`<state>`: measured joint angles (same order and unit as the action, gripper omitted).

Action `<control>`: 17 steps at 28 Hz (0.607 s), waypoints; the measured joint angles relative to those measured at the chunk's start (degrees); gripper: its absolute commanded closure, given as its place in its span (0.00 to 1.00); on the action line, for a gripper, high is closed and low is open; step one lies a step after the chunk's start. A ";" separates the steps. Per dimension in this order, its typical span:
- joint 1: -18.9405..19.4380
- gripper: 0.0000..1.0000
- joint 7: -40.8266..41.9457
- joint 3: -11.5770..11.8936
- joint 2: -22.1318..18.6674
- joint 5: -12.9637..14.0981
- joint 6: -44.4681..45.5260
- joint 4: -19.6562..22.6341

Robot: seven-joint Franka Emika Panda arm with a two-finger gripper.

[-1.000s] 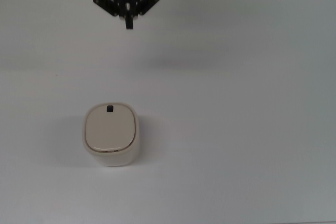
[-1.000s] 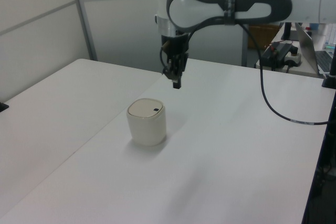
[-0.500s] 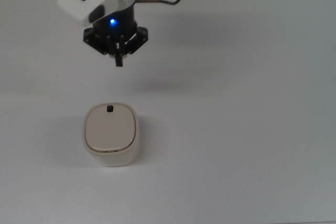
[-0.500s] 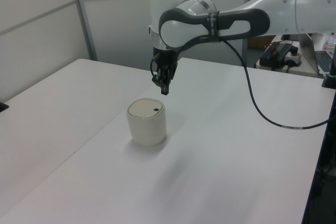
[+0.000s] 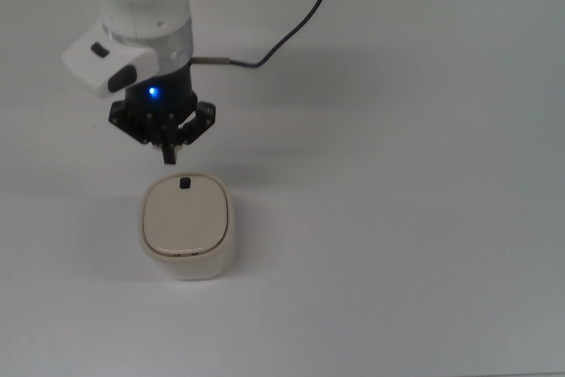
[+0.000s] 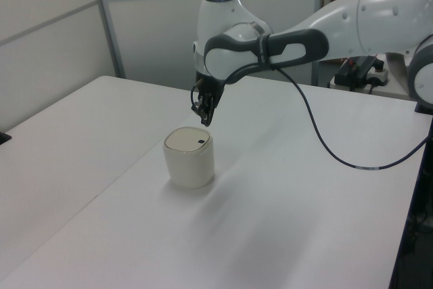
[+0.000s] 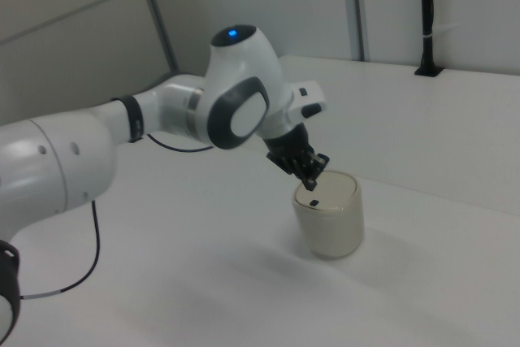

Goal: Open the trash can
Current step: 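Move the gripper down toward the lid of the cream trash can, then press the gripper fingers onto the lid's dark button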

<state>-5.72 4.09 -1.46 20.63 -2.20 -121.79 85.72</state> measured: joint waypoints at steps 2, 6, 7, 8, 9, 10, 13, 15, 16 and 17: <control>-0.30 1.00 0.00 0.01 1.08 0.00 -1.58 -0.01; -0.43 1.00 0.00 0.01 2.14 0.00 -2.71 -0.03; -0.43 1.00 0.00 0.01 2.33 0.00 -2.78 -0.03; -0.42 1.00 0.00 0.00 2.59 0.00 -2.92 -0.03; -0.42 1.00 0.00 0.00 2.78 0.00 -3.11 -0.03; -0.42 1.00 0.00 0.00 3.00 0.00 -3.54 -0.03; -0.41 1.00 0.00 -0.01 3.90 0.00 -5.55 -0.03; -0.37 1.00 0.00 -0.02 4.48 0.00 -6.08 -0.03; -0.32 1.00 0.00 -0.03 4.79 0.00 -6.16 -0.03; -0.25 1.00 0.00 -0.04 5.08 0.00 -6.21 -0.02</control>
<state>-5.97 4.09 -1.50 25.71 -2.20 -127.99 85.69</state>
